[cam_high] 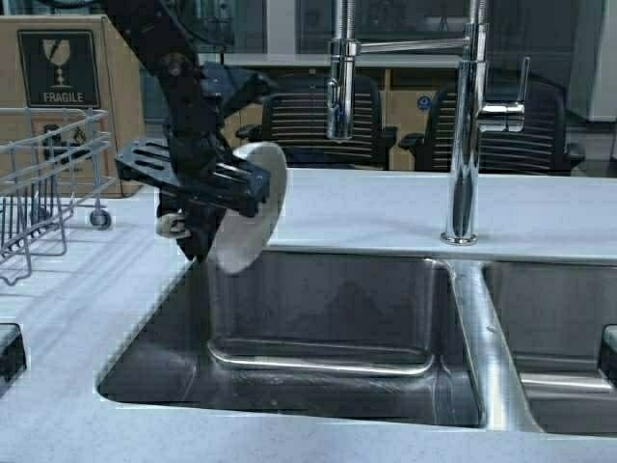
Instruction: Wash the pan
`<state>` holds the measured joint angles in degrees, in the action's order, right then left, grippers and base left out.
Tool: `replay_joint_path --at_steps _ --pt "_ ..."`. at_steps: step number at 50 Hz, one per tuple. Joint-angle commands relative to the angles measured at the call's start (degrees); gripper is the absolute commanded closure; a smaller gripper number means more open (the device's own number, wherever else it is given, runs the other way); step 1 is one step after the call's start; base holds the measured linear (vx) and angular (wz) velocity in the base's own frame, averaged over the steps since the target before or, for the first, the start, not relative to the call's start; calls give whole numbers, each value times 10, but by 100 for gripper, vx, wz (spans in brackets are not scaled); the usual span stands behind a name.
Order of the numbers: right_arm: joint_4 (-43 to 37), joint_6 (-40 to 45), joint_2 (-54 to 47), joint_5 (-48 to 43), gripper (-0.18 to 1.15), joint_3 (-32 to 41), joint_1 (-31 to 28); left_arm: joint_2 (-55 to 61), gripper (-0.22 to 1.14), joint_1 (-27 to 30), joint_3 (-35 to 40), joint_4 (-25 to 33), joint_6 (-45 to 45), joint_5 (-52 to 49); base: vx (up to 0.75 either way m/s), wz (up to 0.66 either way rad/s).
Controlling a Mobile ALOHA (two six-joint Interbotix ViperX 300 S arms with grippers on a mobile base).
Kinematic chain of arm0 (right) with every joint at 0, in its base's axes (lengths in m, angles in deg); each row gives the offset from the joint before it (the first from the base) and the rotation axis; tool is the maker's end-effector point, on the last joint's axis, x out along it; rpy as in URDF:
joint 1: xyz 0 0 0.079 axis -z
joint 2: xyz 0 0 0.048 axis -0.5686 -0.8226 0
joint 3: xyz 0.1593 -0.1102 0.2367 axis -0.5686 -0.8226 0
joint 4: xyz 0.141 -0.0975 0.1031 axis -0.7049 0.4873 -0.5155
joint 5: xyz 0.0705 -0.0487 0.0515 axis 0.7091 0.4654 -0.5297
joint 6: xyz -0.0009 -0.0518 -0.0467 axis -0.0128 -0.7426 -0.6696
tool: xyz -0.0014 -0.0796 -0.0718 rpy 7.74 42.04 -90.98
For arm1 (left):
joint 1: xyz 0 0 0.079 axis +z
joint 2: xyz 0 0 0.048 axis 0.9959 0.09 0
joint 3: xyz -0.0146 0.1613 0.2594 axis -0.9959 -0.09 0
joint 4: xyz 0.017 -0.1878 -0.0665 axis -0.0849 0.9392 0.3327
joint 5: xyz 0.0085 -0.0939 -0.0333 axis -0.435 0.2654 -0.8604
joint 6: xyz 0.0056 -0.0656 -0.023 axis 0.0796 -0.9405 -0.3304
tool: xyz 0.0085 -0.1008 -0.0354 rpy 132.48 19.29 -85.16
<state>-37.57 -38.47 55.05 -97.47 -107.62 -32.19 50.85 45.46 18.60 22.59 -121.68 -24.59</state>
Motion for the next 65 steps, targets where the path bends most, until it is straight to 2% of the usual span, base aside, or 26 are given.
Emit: replay_joint_path --at_steps 1,12,21,44,54,65 --pt "0 -1 7 -6 92 6 0 -31 89 0 15 -1 26 3 0 0" --pt "0 0 6 -7 92 7 0 -90 89 2 32 -2 120 -70 0 0" --pt "0 -1 6 -6 92 7 -1 -143 89 25 60 -2 182 -142 0 0" --pt "-1 -1 6 -6 92 15 0 -330 89 177 62 2 325 -178 0 0" --pt "-1 -1 1 -6 92 14 -1 -355 89 252 37 11 397 -177 0 0" --pt "0 -2 -1 -6 92 12 -1 -365 89 319 -13 12 424 -152 0 0"
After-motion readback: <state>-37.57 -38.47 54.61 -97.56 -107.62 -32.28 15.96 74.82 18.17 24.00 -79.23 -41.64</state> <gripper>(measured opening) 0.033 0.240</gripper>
